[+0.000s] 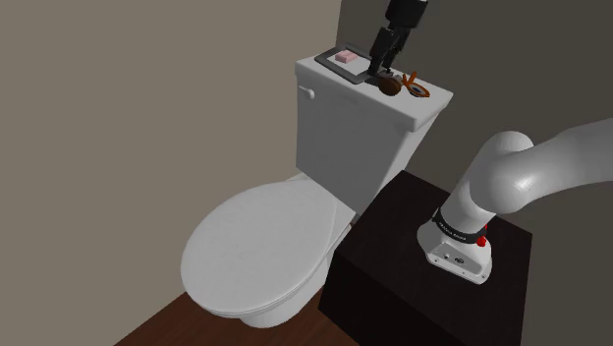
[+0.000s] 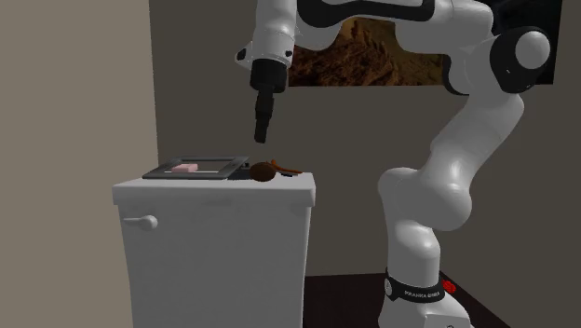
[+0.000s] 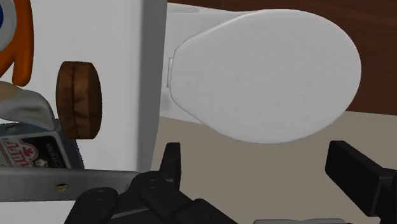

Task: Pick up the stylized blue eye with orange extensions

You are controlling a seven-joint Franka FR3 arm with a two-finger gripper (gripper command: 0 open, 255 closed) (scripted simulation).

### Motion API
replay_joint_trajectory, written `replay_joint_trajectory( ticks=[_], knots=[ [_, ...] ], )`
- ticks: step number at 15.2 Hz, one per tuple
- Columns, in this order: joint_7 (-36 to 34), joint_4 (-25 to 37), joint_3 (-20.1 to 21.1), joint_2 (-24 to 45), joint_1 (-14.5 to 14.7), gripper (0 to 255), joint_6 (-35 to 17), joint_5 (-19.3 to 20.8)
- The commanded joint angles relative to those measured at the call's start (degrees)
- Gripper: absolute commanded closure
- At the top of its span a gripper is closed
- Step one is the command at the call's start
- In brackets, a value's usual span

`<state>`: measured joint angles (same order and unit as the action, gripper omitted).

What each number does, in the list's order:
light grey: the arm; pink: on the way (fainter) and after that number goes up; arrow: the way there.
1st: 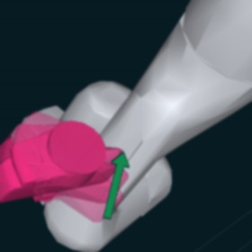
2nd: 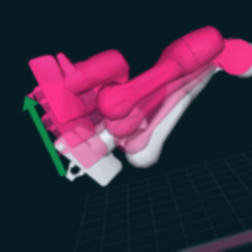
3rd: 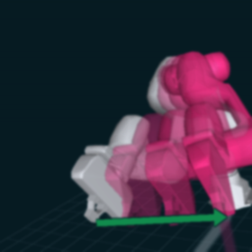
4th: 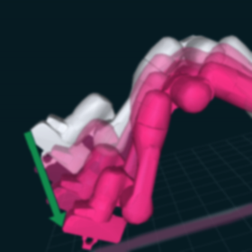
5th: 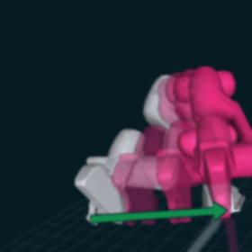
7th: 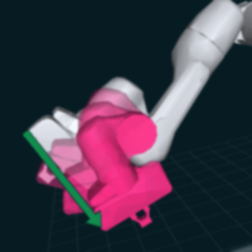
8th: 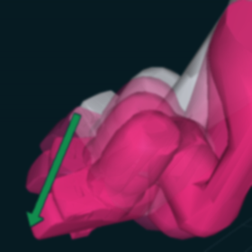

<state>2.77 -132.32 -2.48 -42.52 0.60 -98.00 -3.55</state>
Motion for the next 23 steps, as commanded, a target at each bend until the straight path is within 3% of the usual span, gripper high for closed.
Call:
replay_joint_trajectory(
  ticks=[1,21,23],
  knots=[
    [0.0,0.0,0.0,0.0,0.0,0,0.0,0.0],
    [-21.9,-8.6,-11.2,0.8,-23.7,0,-20.6,6.1],
    [-22.1,-9.5,-11.4,0.7,-24.1,0,-21.6,6.2]
  ],
)
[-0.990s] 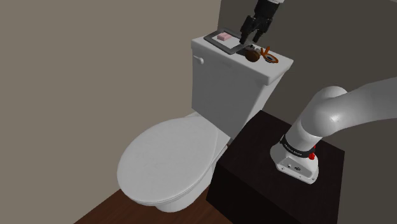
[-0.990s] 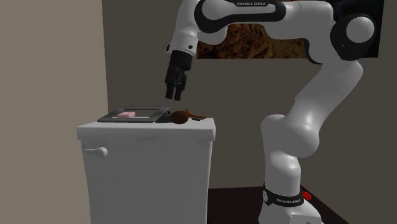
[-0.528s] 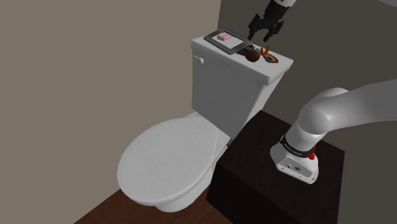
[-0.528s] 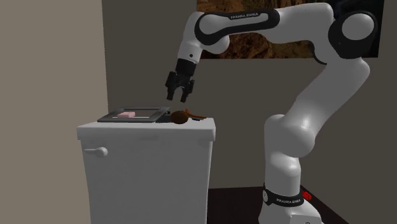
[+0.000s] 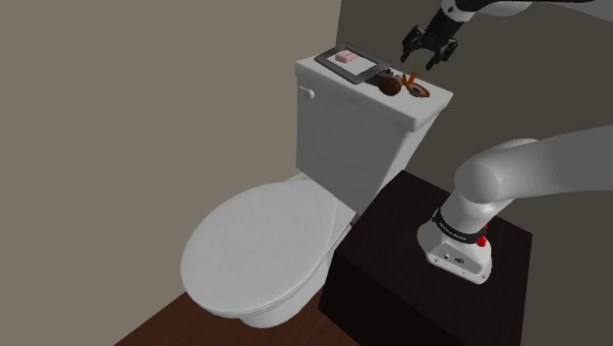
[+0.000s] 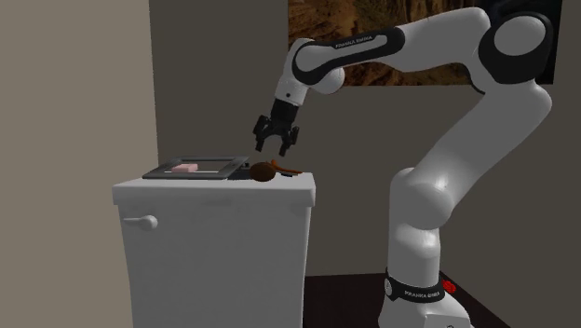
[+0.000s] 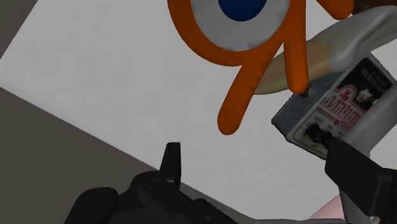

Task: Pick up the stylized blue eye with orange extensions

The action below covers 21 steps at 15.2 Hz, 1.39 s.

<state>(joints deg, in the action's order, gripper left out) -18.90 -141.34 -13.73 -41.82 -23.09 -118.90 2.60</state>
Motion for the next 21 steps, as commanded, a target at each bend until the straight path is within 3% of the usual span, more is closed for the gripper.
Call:
replay_joint_trajectory(
  ticks=[1,8,9,18,21],
  knots=[
    [-0.4,-1.3,-0.2,0.0,-0.4,0,-1.5,0.1],
    [0.0,-5.4,-0.8,0.2,-0.6,0,-5.8,0.4],
    [0.0,-5.4,-0.8,0.2,-0.6,255,-5.8,0.4],
    [0.0,-5.4,-0.8,0.2,-0.6,255,-5.8,0.4],
    [-0.2,-3.2,-0.5,0.1,-0.5,255,-3.5,0.3]
  ],
)
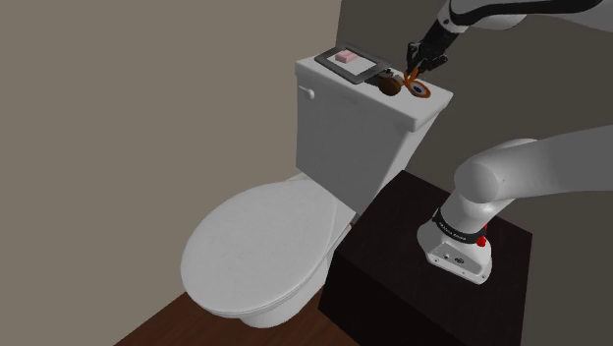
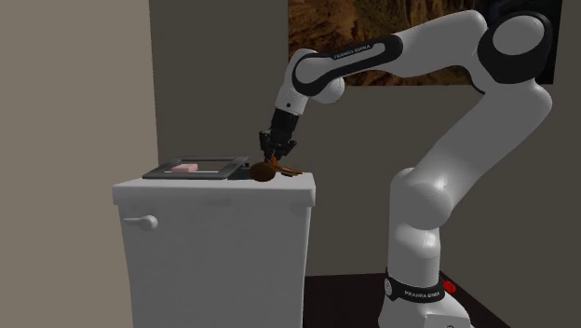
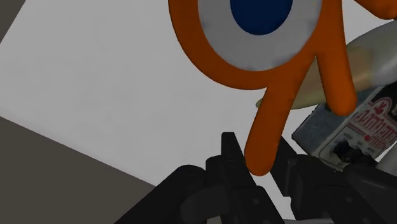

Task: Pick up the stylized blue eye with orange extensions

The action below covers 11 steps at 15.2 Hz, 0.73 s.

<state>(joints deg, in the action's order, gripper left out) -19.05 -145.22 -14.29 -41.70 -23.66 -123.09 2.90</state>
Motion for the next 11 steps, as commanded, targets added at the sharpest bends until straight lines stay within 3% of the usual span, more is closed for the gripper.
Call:
replay_joint_trajectory(
  ticks=[1,11],
  knots=[
    [-0.1,1.4,0.2,-0.1,0.1,255,1.5,-0.1],
    [-0.7,9.4,1.0,0.4,0.5,255,9.0,-0.6]
  ],
)
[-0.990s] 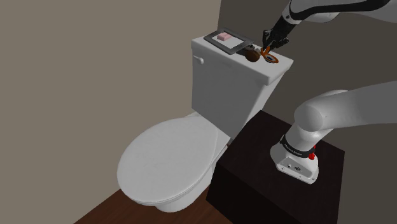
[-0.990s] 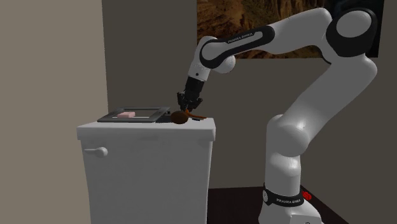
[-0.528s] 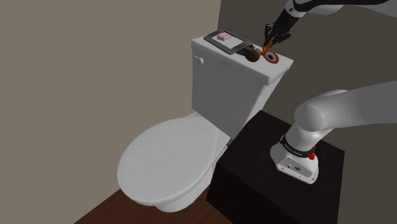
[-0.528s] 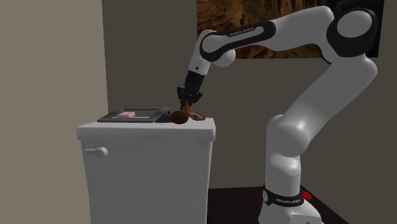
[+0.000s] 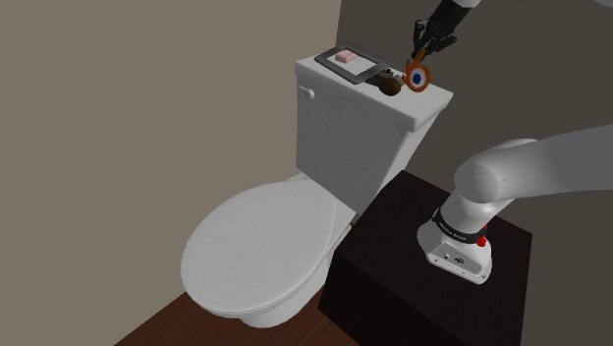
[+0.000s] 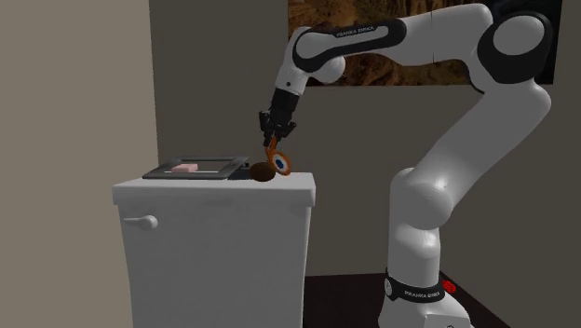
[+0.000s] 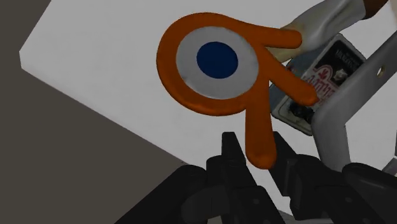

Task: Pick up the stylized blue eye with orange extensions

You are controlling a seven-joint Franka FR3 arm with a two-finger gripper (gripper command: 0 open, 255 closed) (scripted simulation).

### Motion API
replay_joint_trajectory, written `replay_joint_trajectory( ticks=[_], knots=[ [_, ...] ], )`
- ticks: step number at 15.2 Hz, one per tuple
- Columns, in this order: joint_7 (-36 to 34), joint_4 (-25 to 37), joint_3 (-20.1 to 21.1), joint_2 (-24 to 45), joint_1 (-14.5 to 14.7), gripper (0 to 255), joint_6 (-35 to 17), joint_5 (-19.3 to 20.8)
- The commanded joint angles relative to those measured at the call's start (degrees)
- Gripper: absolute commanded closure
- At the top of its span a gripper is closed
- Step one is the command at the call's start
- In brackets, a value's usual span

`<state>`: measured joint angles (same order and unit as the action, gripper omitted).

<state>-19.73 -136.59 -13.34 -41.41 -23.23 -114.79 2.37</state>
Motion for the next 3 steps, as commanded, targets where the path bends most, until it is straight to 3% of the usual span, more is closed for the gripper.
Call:
replay_joint_trajectory(
  ticks=[1,3],
  knots=[
    [-0.1,1.6,0.1,0.2,0.1,255,1.4,-0.1],
    [-0.1,1.7,0.1,0.2,0.1,255,1.5,-0.1]
  ],
)
